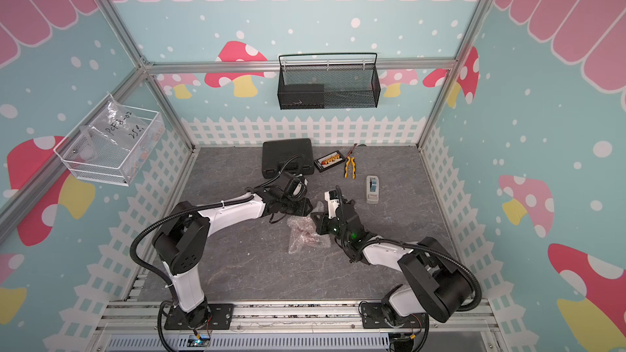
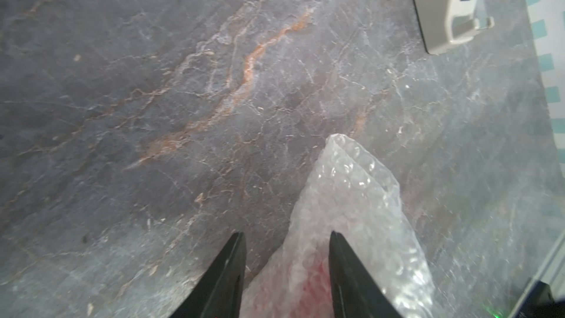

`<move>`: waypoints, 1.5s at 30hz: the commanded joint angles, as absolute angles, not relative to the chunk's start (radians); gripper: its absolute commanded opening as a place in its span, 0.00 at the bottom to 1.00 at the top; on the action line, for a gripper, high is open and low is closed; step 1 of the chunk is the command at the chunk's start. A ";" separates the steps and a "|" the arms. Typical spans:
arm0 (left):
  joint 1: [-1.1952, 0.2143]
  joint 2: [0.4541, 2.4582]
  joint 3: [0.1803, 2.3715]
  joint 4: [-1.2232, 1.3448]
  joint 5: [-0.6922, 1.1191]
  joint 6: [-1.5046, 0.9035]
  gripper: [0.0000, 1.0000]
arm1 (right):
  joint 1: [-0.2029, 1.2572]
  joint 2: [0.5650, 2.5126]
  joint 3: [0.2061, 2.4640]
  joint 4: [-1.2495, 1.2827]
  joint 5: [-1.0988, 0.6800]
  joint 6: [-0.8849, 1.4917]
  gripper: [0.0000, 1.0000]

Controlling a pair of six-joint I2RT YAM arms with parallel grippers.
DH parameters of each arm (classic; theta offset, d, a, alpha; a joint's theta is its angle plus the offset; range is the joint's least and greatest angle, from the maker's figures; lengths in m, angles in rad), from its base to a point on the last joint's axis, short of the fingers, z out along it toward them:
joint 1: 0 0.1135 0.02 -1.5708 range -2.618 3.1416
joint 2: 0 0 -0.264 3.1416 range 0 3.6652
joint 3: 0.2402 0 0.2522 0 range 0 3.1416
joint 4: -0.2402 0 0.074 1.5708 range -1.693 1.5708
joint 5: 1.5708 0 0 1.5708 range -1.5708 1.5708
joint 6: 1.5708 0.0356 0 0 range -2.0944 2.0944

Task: Wrap mugs in bubble wrap
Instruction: Stick the tape on the bubble wrap.

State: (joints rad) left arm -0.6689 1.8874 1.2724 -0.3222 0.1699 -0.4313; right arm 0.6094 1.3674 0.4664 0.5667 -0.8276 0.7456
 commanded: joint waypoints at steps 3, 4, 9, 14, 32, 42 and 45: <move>-0.673 1.919 1.234 -0.378 0.129 -0.423 0.46 | 0.602 1.230 0.496 0.319 -0.739 0.625 0.33; -0.675 1.916 1.230 -0.375 0.129 -0.423 0.46 | 0.601 1.219 0.500 0.284 -0.742 0.615 0.34; -0.688 1.909 1.222 -0.364 0.115 -0.416 0.46 | 0.604 1.189 0.482 0.205 -0.755 0.606 0.40; -0.695 1.904 1.206 -0.343 0.100 -0.420 0.46 | 0.619 1.186 0.455 0.187 -0.761 0.619 0.43; -0.704 1.871 1.131 -0.250 0.044 -0.444 0.46 | 0.662 1.107 0.499 -0.077 -0.632 0.542 0.58; -0.707 1.871 1.118 -0.241 0.043 -0.443 0.46 | 0.713 1.060 0.466 -0.065 -0.693 0.600 0.60; -0.708 1.875 1.118 -0.235 0.046 -0.443 0.46 | 0.713 1.089 0.441 -0.061 -0.663 0.603 0.59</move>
State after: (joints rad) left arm -0.6983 1.8591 1.1564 -0.1543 0.0708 -0.4500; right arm 0.7048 1.0756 0.4747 -0.0357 -0.6952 0.5919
